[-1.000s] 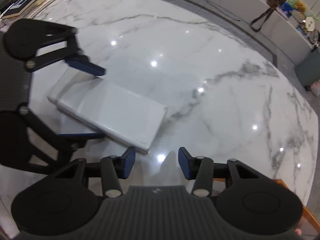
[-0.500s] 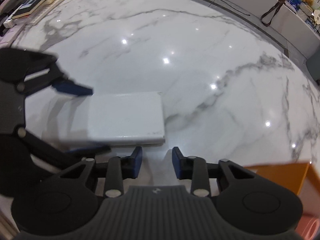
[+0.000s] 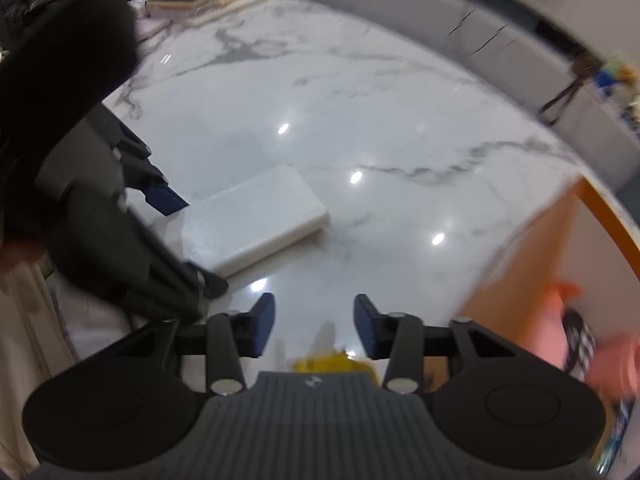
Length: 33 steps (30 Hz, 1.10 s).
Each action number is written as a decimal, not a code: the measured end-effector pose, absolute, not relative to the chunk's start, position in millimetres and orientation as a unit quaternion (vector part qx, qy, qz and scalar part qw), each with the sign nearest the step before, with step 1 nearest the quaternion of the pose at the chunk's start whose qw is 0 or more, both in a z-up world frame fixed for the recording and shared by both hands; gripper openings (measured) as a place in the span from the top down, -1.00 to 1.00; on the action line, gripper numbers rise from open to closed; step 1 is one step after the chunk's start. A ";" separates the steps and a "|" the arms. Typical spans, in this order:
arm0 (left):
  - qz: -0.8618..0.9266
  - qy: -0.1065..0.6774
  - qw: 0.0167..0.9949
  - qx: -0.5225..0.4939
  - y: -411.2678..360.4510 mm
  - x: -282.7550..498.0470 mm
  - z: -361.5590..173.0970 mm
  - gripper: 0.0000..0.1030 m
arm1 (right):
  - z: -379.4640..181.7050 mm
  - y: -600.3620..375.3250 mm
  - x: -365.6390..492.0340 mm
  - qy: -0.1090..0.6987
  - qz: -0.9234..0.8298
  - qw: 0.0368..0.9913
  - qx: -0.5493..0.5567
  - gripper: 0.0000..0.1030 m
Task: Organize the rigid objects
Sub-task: 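Grip the yellow tape measure with the right tool while the left tool lifts the white box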
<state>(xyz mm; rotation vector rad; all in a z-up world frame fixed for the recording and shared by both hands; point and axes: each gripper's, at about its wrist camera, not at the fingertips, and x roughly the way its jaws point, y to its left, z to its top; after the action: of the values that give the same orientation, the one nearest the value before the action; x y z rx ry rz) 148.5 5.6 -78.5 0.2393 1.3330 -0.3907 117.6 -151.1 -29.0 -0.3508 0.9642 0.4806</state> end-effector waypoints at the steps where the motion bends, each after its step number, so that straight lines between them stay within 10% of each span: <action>1: -0.178 0.617 0.759 0.108 5.6 146.0 -78.0 -0.34 | -26.9 -150.6 97.5 0.428 0.226 0.859 -0.170 0.16; 7: -0.152 0.640 0.753 0.032 14.0 129.9 -73.5 -0.34 | -30.4 -151.0 46.3 0.421 0.165 0.882 -0.134 -0.06; 11: -0.133 0.629 0.766 0.022 12.7 118.8 -71.4 -0.34 | -44.7 -188.2 61.5 0.469 0.089 0.879 0.010 -0.54; 18: -0.082 0.606 0.791 0.026 23.1 121.5 -71.3 -0.33 | -60.5 -194.7 77.9 0.469 0.015 0.874 0.123 -0.65; 24: -0.080 0.601 0.795 0.002 27.8 125.4 -76.0 -0.33 | -65.4 -192.7 84.6 0.437 -0.054 0.879 0.184 -0.65; 28: -0.074 0.601 0.796 0.018 20.4 126.7 -79.1 -0.33 | -71.2 -178.6 88.2 0.450 -0.017 0.881 0.148 -0.17; 33: -0.082 0.601 0.794 0.036 17.0 123.1 -79.2 -0.33 | -67.4 -172.7 78.0 0.465 0.065 0.878 0.088 -0.15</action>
<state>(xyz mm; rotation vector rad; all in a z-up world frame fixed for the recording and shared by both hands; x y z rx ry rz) 123.1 17.0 -79.2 0.0767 1.2922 -0.1760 78.0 -172.7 -67.4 0.1840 0.9704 0.1366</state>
